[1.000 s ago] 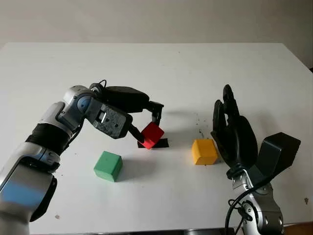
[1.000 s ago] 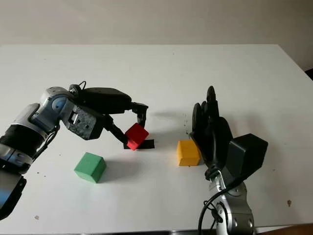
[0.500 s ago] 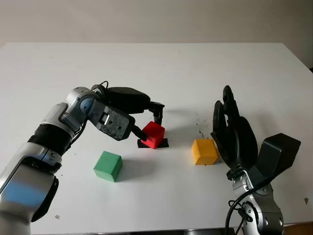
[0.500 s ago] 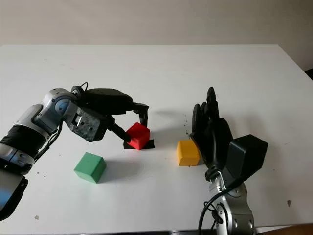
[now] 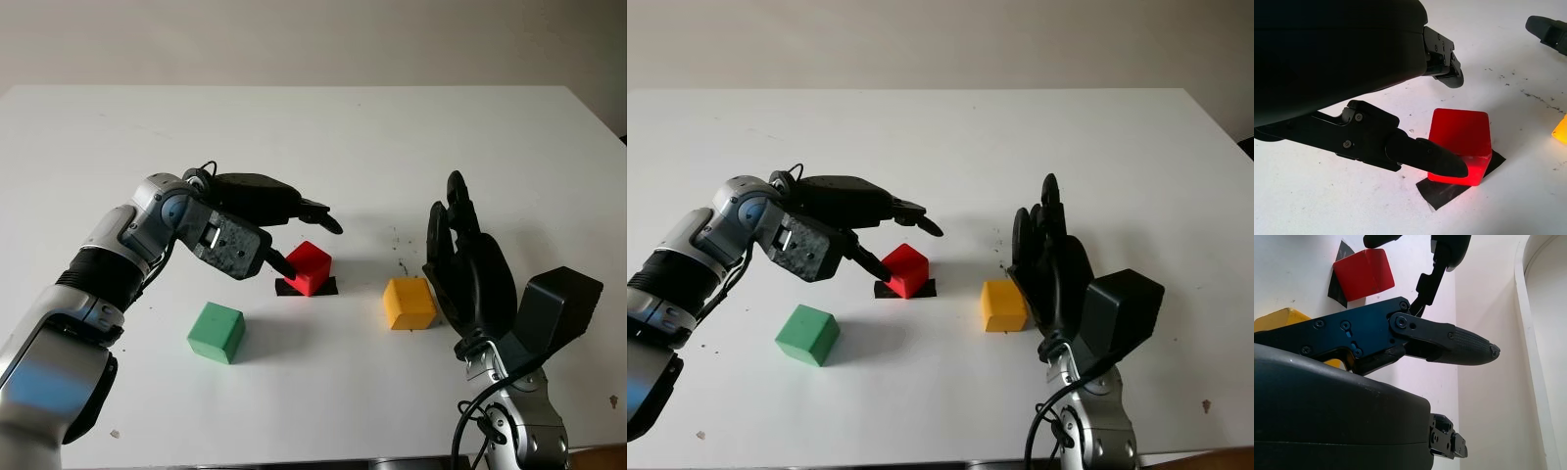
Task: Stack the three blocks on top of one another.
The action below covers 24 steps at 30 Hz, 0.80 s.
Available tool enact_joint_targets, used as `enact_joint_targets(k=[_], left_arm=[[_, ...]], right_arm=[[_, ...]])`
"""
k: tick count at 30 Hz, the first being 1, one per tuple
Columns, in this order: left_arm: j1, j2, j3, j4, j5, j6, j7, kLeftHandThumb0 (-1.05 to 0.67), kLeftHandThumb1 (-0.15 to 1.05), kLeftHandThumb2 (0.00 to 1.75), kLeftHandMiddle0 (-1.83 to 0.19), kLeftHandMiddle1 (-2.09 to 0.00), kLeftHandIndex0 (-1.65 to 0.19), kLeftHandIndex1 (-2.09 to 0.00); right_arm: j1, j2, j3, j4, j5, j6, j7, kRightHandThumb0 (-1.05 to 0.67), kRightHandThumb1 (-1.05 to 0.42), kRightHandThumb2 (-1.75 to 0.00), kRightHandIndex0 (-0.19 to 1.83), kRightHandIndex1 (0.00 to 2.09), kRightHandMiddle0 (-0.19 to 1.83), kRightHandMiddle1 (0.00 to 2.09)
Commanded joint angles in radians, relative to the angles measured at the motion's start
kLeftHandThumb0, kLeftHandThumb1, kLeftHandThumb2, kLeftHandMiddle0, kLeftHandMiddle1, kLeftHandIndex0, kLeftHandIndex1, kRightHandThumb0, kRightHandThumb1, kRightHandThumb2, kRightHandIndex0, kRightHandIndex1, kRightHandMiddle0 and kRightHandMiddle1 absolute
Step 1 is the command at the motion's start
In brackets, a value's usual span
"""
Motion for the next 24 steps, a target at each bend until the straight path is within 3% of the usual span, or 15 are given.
enact_joint_targets(k=[1,10,13,16,19,21,24], left_arm=[[-0.001,0.016,0.009,-0.024,-0.019,0.014,-0.030,-0.56,0.99,0.05,-0.08,-0.05,-0.11,-0.28],[-0.033,0.050,0.052,-0.064,-0.164,0.102,-0.230,-0.68,0.91,0.04,0.05,-0.03,0.00,-0.07],[-0.049,0.055,0.160,-0.034,-0.340,0.223,-0.322,-0.76,0.91,0.05,0.11,-0.02,0.08,-0.03],[-0.057,0.064,0.235,-0.030,-0.454,0.365,-0.383,-0.72,0.89,0.04,0.18,0.00,0.13,-0.03],[-0.011,0.082,0.315,-0.068,-0.514,0.421,-0.335,-0.84,0.95,0.07,0.19,0.00,0.18,0.00],[0.058,0.086,0.353,-0.125,-0.500,0.387,-0.231,-0.93,1.03,0.27,0.19,0.00,0.19,0.00],[0.148,0.077,0.390,-0.197,-0.486,0.371,-0.105,-0.93,1.05,0.58,0.19,0.00,0.19,-0.01]], right_arm=[[-0.001,-0.005,-0.004,-0.023,0.002,0.005,0.001,-0.69,-1.05,-0.63,-0.19,0.00,-0.19,0.00],[0.000,-0.004,-0.006,-0.019,0.004,-0.008,0.007,-0.69,-1.05,-0.63,-0.19,0.00,-0.19,0.00],[0.007,-0.002,-0.010,-0.029,0.008,-0.003,0.004,-0.68,-1.05,-0.63,-0.19,0.00,-0.19,0.00],[0.009,-0.004,-0.011,-0.036,0.004,0.001,0.001,-0.68,-1.05,-0.63,-0.19,0.00,-0.19,0.00],[0.007,-0.011,-0.014,-0.041,0.004,0.008,0.003,-0.68,-1.05,-0.63,-0.19,0.00,-0.19,0.00],[0.005,-0.017,-0.018,-0.044,0.009,0.016,0.008,-0.68,-1.05,-0.63,-0.19,0.00,-0.19,0.00],[0.001,-0.026,-0.027,-0.050,0.013,0.030,0.015,-0.67,-1.05,-0.63,-0.19,0.00,-0.19,0.00]])
